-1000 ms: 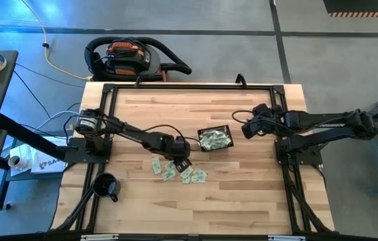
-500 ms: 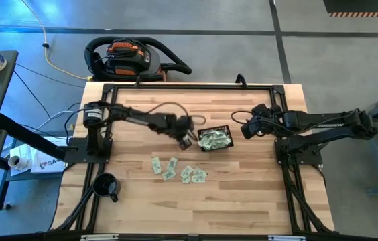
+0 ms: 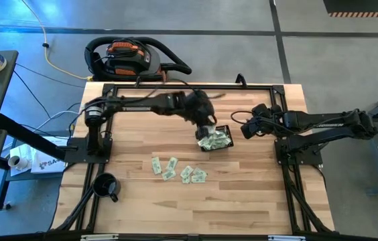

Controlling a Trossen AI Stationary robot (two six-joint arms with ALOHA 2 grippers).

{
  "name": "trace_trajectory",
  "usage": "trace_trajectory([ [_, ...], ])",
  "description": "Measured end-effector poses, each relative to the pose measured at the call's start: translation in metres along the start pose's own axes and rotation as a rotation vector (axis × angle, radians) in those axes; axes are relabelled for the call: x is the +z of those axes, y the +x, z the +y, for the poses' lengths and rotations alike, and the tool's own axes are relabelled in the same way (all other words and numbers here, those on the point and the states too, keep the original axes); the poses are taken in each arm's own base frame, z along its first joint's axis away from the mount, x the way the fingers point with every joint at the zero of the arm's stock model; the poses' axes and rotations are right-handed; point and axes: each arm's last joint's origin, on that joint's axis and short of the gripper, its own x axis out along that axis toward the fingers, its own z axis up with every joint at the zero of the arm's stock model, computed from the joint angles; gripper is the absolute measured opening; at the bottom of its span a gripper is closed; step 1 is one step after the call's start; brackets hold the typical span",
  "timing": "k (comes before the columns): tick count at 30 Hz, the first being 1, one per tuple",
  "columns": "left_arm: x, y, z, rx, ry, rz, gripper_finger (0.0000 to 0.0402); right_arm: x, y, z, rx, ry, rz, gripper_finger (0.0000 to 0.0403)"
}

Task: Pick and place Stevia / Truvia into bins
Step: Put the green stevia packet into the black bin

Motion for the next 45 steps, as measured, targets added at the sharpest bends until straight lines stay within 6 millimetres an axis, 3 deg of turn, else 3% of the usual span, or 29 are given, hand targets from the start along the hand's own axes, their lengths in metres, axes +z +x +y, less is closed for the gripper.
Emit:
trace_trajectory([
  [4, -0.016, 0.039, 0.001, -0.018, -0.013, 0.069, 0.004, 0.0, 0.0, 0.0, -0.013, 0.0, -0.013, 0.0249],
  [7, -0.026, 0.058, 0.001, 0.02, -0.034, 0.099, 0.0107, 0.0, 0.0, -0.001, -0.015, -0.001, -0.014, 0.0249],
  [10, -0.028, 0.061, -0.004, 0.054, -0.039, 0.11, 0.0182, 0.0, 0.0, -0.001, -0.015, -0.004, -0.008, 0.0249],
  [12, -0.027, 0.054, -0.005, 0.058, -0.034, 0.133, 0.0228, 0.0, 0.0, -0.001, -0.01, -0.005, -0.001, 0.0249],
  [15, -0.024, 0.026, -0.007, 0.04, -0.051, 0.245, 0.0278, -0.001, 0.0, -0.001, -0.008, -0.009, 0.009, 0.0249],
  [19, -0.036, -0.016, -0.016, 0.042, -0.031, 0.491, 0.0302, -0.001, 0.0, -0.001, -0.009, -0.018, 0.01, 0.0249],
  [22, -0.059, -0.024, -0.027, 0.02, 0.039, 0.654, 0.0281, -0.001, 0.0, -0.002, -0.024, -0.034, -0.003, 0.0249],
  [25, -0.086, -0.028, -0.039, -0.006, 0.081, 0.775, 0.0232, 0.0, 0.0, -0.002, -0.034, -0.047, -0.013, 0.0249],
  [29, -0.126, -0.023, -0.056, -0.034, 0.067, 0.878, 0.0135, 0.0, 0.0, -0.002, -0.034, -0.05, -0.012, 0.0249],
  [33, -0.147, -0.022, -0.072, -0.063, -0.01, 0.841, 0.0027, -0.001, 0.0, -0.002, -0.032, -0.052, -0.01, 0.0249],
  [40, -0.178, -0.011, -0.082, -0.1, -0.154, 0.834, 0.0053, -0.001, 0.0, -0.002, -0.035, -0.071, -0.01, 0.0249],
  [45, -0.201, -0.004, -0.081, -0.117, -0.166, 0.836, 0.0021, -0.001, 0.0, -0.002, -0.035, -0.075, -0.01, 0.0249],
])
